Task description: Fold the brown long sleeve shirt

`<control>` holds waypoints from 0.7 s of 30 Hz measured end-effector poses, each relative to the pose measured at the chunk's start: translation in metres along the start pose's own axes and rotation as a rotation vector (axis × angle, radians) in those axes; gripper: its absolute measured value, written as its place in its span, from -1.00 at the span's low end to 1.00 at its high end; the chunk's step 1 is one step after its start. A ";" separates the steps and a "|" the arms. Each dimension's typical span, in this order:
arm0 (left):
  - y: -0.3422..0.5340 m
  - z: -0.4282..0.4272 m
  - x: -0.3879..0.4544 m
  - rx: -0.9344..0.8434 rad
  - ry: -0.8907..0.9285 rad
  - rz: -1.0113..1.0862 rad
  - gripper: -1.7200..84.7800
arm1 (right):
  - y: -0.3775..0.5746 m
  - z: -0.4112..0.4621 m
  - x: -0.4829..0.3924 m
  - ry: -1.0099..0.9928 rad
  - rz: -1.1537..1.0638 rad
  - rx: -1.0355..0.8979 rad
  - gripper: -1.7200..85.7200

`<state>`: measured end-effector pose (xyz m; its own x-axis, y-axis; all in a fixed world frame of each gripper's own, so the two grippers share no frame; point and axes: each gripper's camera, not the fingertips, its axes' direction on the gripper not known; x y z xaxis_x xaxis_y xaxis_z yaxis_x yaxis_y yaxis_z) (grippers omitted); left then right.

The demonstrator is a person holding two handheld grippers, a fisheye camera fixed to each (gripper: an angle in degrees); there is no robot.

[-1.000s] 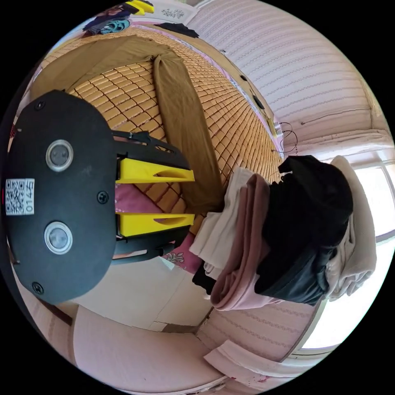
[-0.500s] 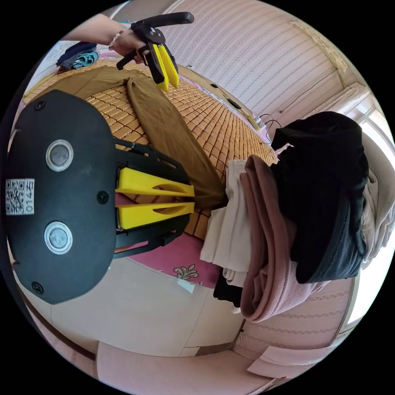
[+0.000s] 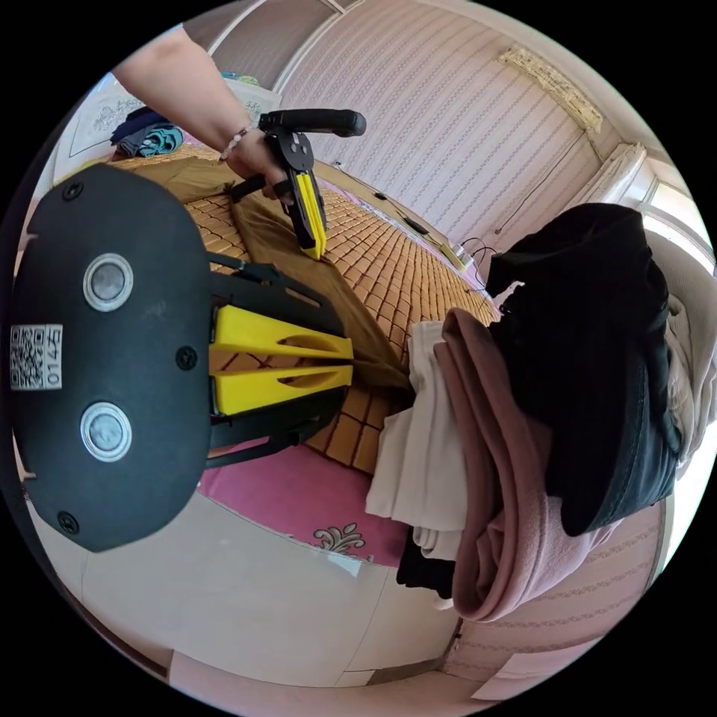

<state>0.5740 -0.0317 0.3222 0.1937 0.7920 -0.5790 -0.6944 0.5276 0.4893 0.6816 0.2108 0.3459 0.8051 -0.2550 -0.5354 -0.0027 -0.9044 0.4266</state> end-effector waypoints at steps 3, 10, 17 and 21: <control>0.006 -0.016 -0.007 0.030 0.012 -0.050 -0.97 | 0.008 -0.011 -0.002 -0.020 -0.050 0.027 -0.95; 0.056 -0.110 -0.042 0.180 0.042 -0.189 -0.98 | 0.036 -0.045 -0.033 -0.222 -0.341 0.140 -0.95; 0.179 -0.267 -0.057 0.402 -0.052 -0.310 -0.97 | 0.088 -0.144 -0.127 -0.769 -0.669 0.316 -0.96; 0.281 -0.346 -0.041 0.510 -0.180 -0.416 -0.96 | 0.166 -0.186 -0.217 -1.178 -0.978 0.111 -0.95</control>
<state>0.1311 -0.0220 0.2584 0.5164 0.5075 -0.6898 -0.1324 0.8431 0.5211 0.6165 0.1794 0.6685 -0.3935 0.3670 -0.8429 0.1456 -0.8804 -0.4513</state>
